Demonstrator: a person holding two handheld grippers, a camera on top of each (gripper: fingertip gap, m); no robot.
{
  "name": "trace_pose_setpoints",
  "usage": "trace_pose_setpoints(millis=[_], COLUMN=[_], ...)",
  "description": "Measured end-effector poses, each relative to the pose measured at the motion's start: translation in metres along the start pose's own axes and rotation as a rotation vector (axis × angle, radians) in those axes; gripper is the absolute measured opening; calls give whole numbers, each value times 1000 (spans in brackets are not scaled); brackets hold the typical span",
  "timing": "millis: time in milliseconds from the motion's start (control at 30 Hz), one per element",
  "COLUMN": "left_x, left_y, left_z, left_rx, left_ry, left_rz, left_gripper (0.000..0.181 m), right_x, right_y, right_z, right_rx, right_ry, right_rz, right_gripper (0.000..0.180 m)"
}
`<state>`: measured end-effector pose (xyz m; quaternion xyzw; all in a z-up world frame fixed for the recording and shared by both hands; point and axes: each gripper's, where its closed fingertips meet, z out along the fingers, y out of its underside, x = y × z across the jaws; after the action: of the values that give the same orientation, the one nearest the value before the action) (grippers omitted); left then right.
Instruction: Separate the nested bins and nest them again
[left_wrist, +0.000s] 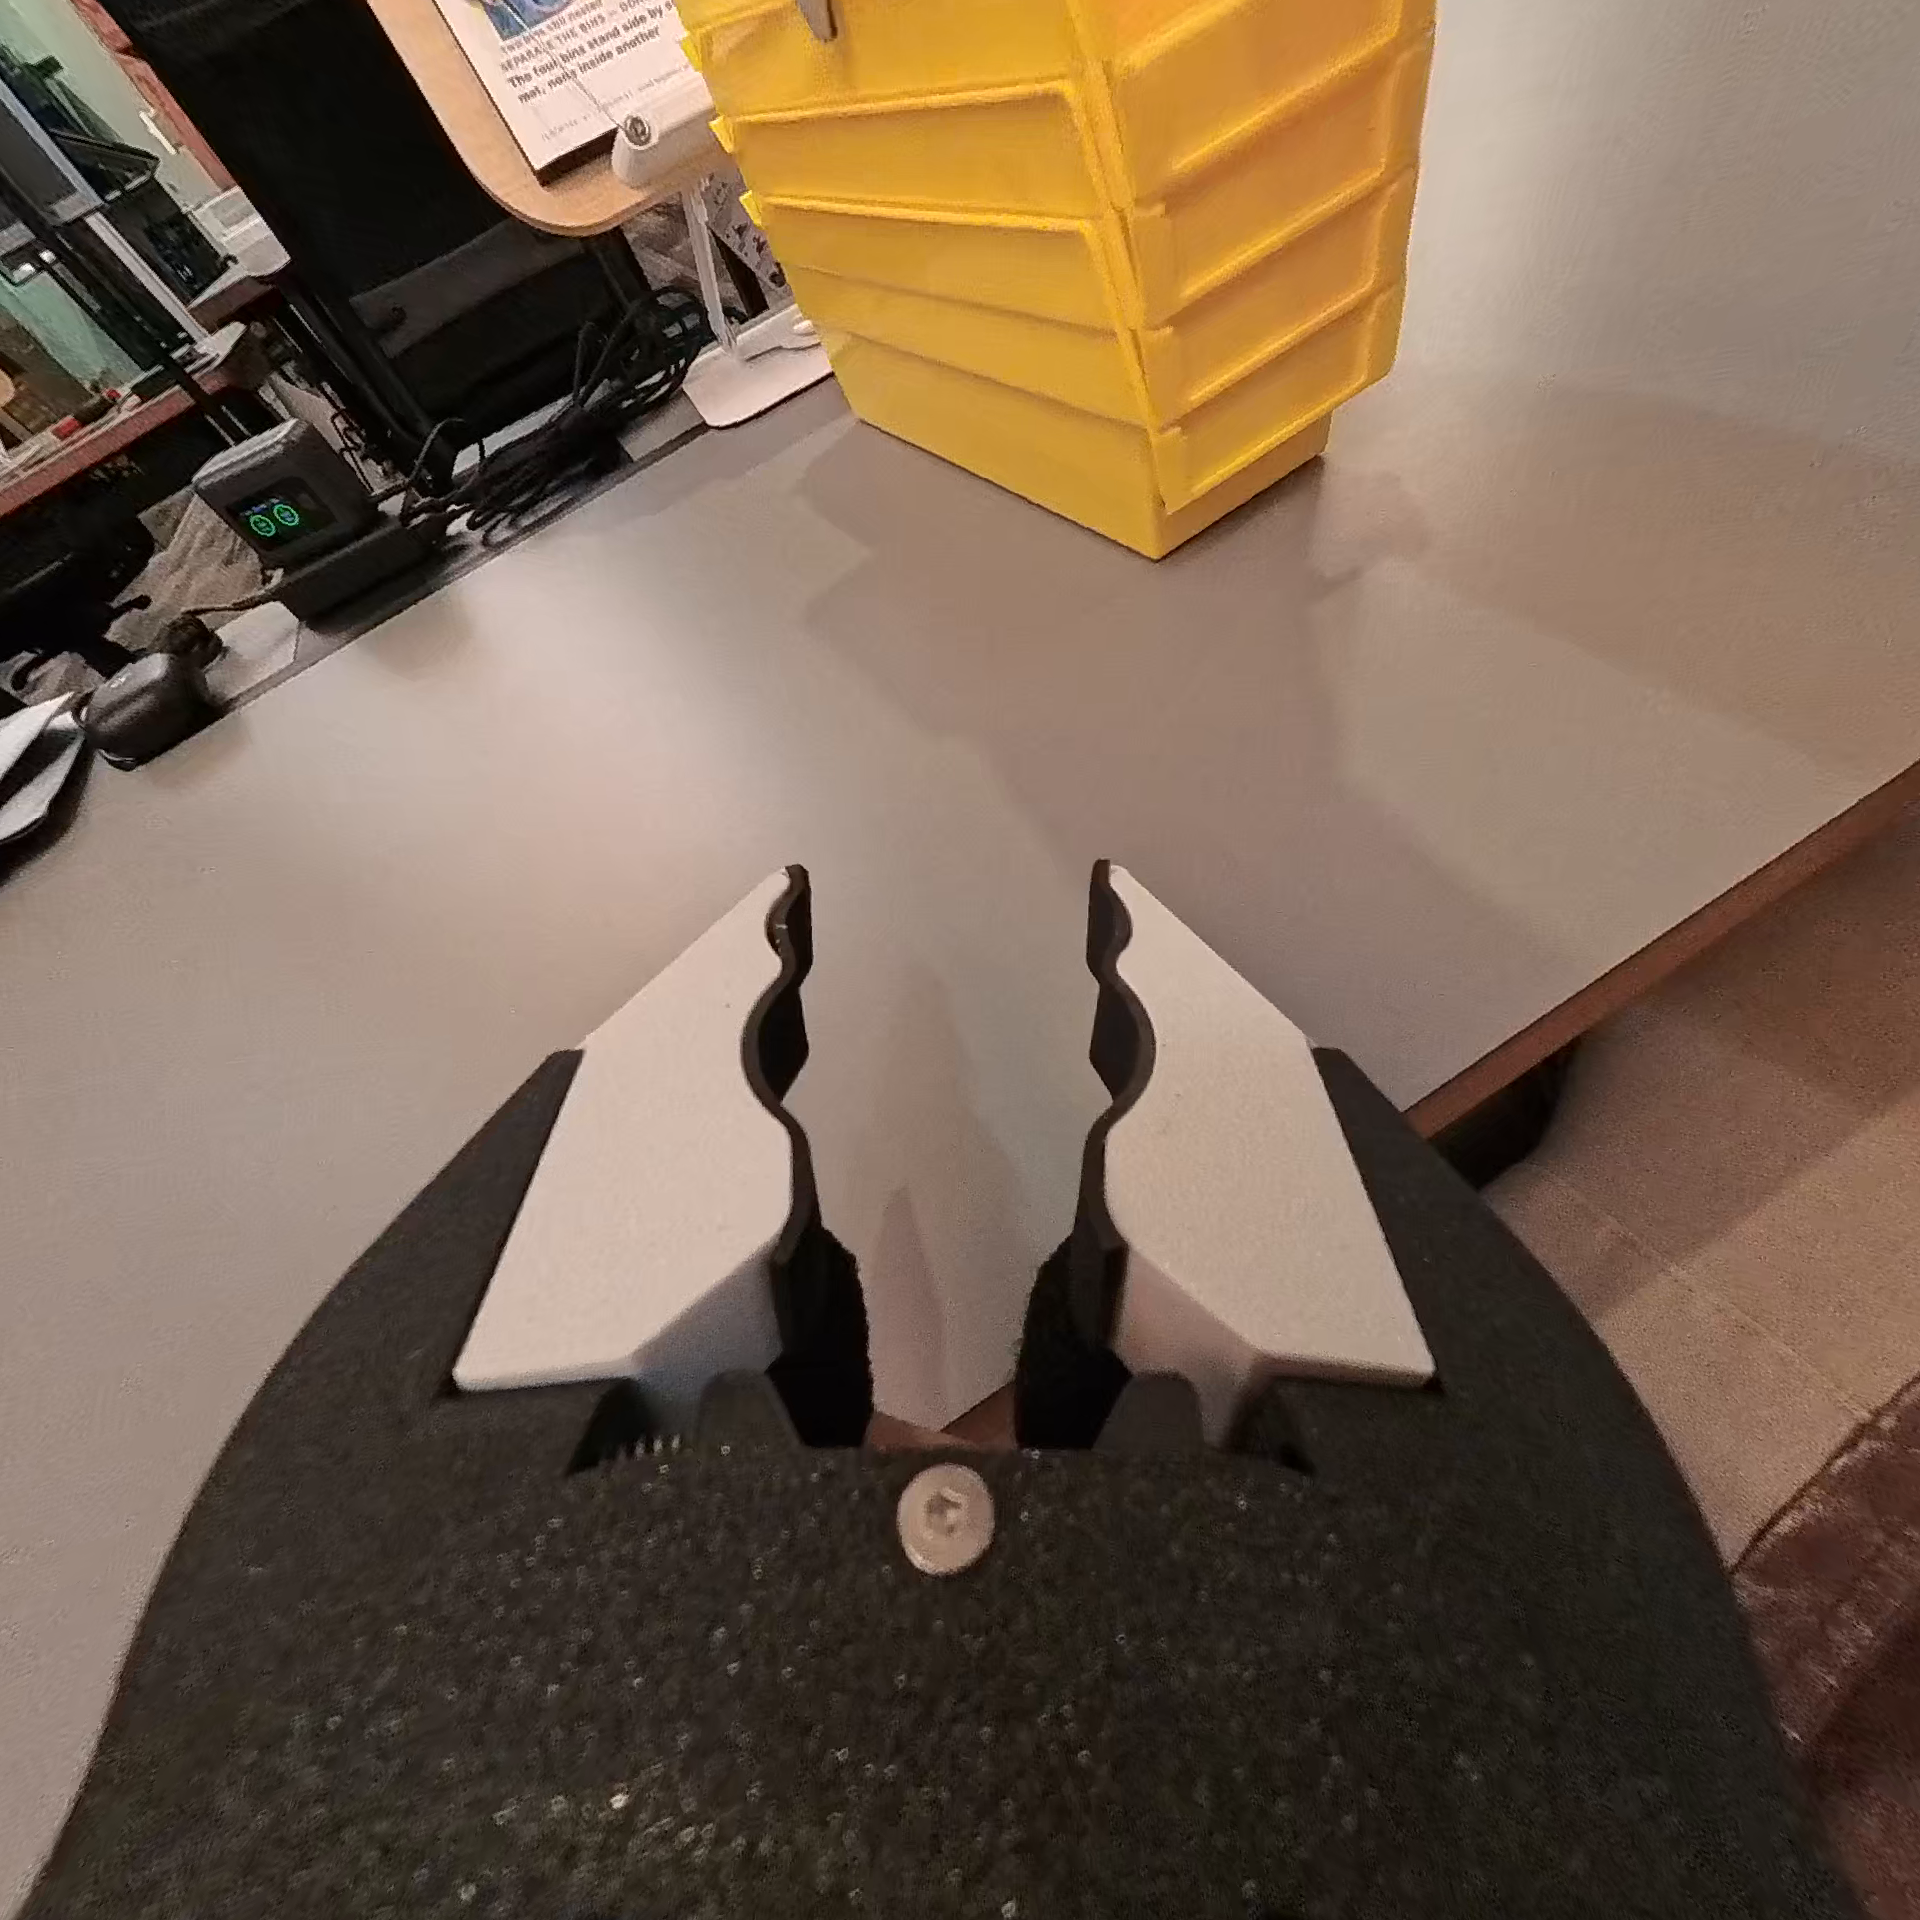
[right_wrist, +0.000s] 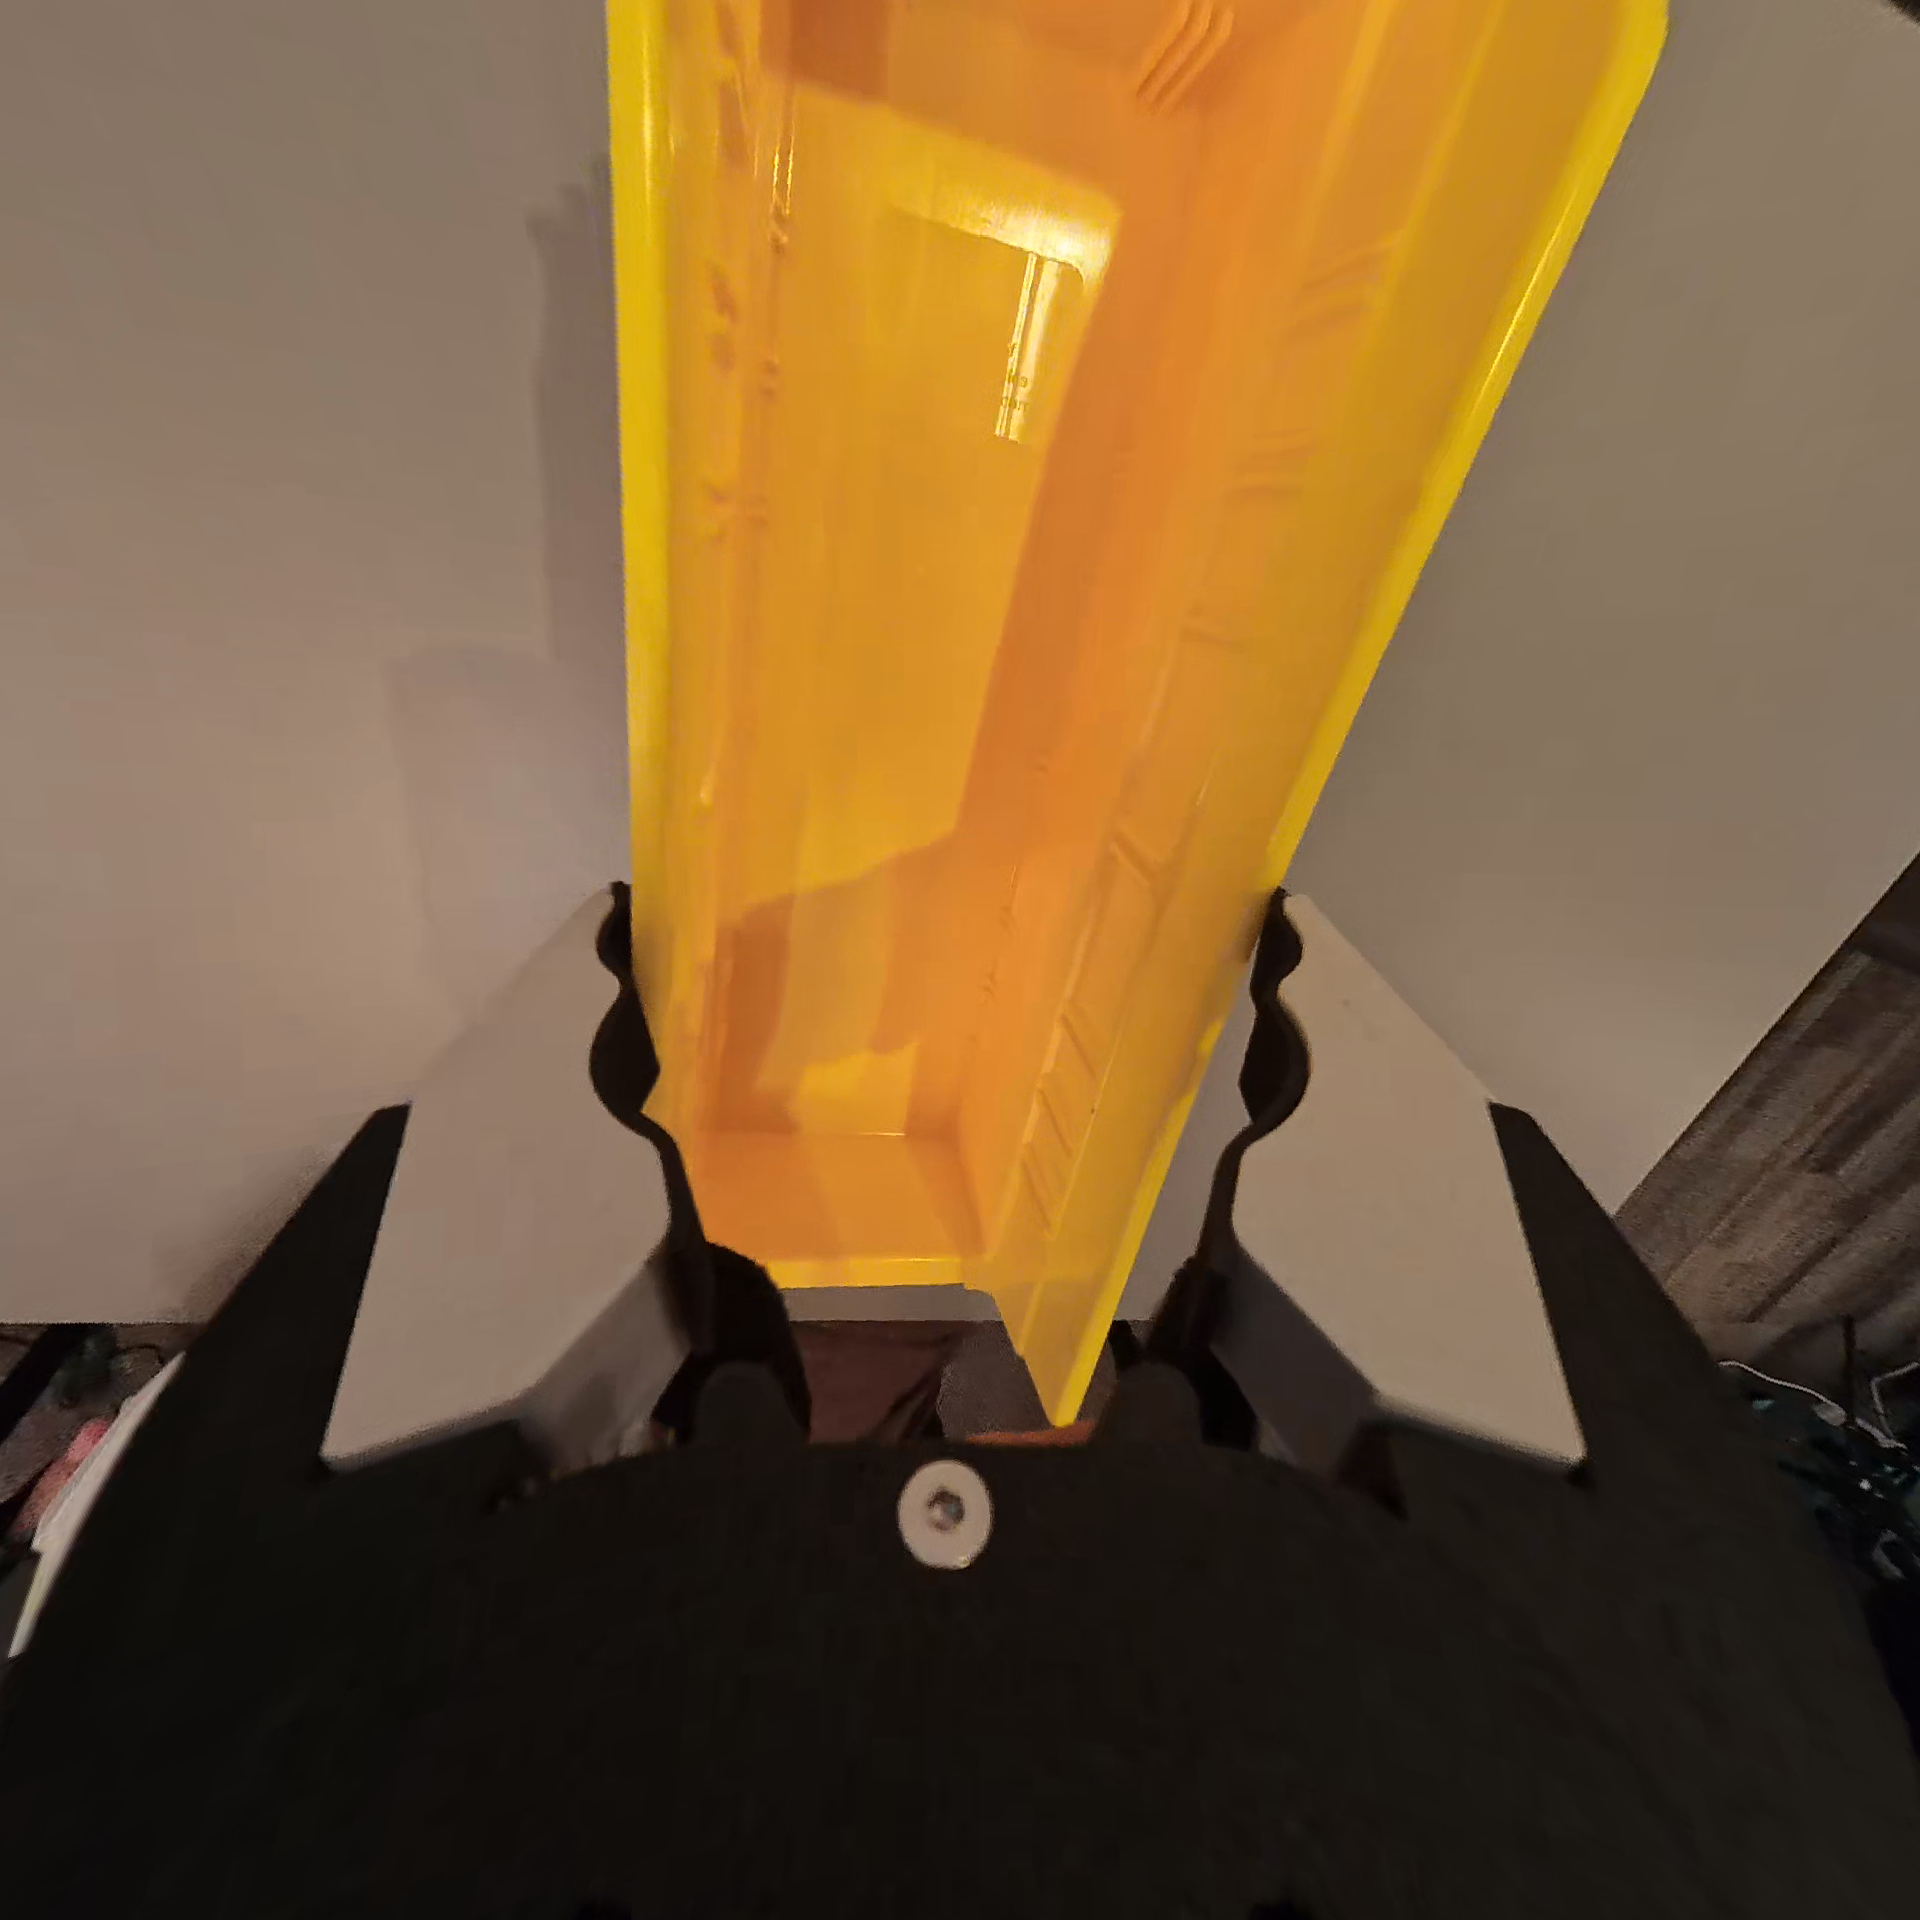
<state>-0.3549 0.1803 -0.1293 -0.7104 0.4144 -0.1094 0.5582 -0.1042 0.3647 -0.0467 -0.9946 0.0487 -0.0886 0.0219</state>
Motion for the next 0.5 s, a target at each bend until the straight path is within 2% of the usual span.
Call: trace_pose_setpoints(millis=[167, 500], left_x=[2, 3], left_y=[0, 1], left_z=[1, 1], left_rx=[-1, -5], left_ry=[-5, -2], left_rz=[27, 41], left_gripper=[51, 51], right_x=[0, -5], right_y=[1, 6], right_z=[-2, -6], right_rx=[4, -21], right_ry=[5, -57], right_rz=[-9, -15], right_gripper=[109, 115])
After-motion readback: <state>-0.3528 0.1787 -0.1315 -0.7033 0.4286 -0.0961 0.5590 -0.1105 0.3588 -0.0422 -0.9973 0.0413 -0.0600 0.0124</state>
